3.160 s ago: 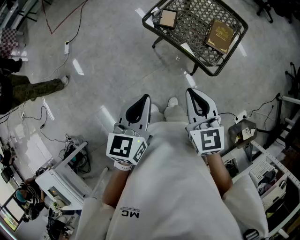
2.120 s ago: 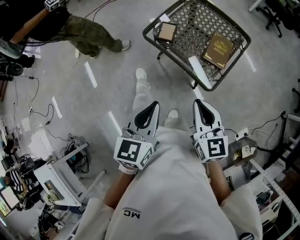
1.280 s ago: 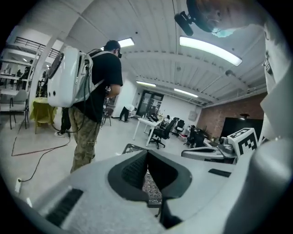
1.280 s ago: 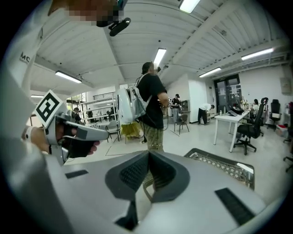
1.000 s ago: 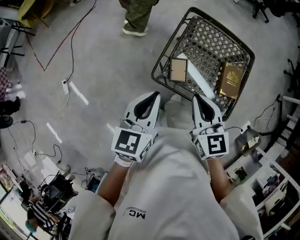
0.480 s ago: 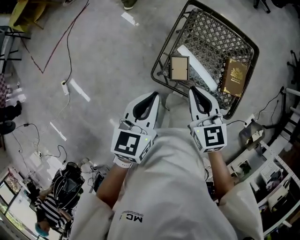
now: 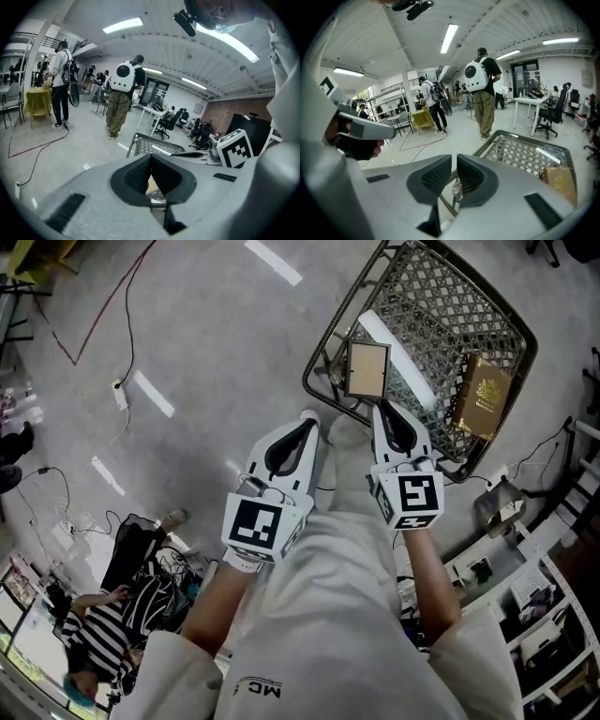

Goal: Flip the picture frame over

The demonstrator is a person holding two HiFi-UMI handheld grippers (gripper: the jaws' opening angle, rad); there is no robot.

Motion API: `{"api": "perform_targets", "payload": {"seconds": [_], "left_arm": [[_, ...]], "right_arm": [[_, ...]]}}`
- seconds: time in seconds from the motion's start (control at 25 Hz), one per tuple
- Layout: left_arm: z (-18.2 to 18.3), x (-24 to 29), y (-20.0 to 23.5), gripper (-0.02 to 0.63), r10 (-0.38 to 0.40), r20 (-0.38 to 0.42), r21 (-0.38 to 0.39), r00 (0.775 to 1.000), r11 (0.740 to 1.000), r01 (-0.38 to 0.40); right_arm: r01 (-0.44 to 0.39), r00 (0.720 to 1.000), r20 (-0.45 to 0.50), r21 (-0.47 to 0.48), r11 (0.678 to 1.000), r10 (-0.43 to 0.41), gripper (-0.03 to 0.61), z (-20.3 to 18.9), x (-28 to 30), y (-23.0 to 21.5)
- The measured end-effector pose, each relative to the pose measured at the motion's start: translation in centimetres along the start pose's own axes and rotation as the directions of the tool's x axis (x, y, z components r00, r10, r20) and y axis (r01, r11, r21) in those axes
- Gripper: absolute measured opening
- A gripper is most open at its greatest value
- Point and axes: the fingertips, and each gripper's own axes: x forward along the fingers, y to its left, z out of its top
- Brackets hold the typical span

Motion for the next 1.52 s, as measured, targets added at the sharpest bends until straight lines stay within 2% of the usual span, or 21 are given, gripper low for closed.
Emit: {"api": "perform_targets", "payload": {"seconds": [0.64, 0.88, 1.08, 1.52], "left_arm": [[-5.2, 3.8, 3.9, 0.025, 0.033, -0.053, -0.031, 0.998, 0.999, -0.035], [-7.2, 4.9, 5.1, 0.025, 0.044, -0.071, -0.060, 0.996, 0.997, -0.049], [-8.6, 6.0, 6.5, 0.025, 0.062, -0.089, -0.056, 0.994, 0.996, -0.067], [-9.4, 6.7, 7.1, 0.025, 0.063, -0.106, -0.057, 0.992, 0.996, -0.070]], "right_arm": [[0.040, 0.992, -0.125, 0.066, 0.997, -0.031, 0.058, -7.9, 7.8, -1.0], [0.052, 0.984, -0.173, 0.081, 0.995, -0.038, 0.074, -10.2, 10.2, -1.6], [0.077, 0.974, -0.218, 0.082, 0.994, -0.057, 0.078, -12.2, 12.0, -2.0], [0.133, 0.952, -0.290, 0.117, 0.984, -0.094, 0.084, -15.3, 14.3, -3.0]]}}
